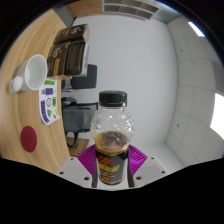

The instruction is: Pour water

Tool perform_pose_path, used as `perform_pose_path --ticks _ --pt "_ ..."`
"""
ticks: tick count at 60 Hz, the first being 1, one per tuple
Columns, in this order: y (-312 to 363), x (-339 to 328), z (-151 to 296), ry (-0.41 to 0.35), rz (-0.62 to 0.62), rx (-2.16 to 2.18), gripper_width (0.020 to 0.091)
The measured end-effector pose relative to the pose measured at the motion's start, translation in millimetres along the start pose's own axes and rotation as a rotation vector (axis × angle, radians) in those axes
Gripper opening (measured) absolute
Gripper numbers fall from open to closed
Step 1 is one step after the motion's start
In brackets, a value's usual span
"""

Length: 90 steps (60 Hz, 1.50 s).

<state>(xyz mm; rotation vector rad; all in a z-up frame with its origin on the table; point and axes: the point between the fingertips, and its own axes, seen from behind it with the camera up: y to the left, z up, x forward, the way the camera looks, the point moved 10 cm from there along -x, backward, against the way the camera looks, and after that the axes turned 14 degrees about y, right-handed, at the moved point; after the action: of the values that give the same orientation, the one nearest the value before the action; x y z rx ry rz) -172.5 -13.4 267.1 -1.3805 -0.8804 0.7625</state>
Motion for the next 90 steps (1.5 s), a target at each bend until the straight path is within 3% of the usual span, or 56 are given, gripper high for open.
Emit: perform_pose_path --ticks 8,13,33,40,52,63,78,90 --pt "36 -2 44 -0.072 -0.069 -0.279 0.0405" --pt "55 -2 58 -0.056 -0.088 -0.442 0.0406" --pt "76 -2 70 -0.106 -0.032 -0.474 0.0403" --pt "64 -2 63 -0.085 0.121 -0.231 0.0405" --pt "24 1 41 0.055 0.489 0.56 0.0408" --pt "25 23 15 0.072 0.78 1.078 0.0408" --pt "98 26 -7 0.095 0.953 1.312 0.0407" --pt "143 20 -11 0.113 0.993 1.31 0.0407"
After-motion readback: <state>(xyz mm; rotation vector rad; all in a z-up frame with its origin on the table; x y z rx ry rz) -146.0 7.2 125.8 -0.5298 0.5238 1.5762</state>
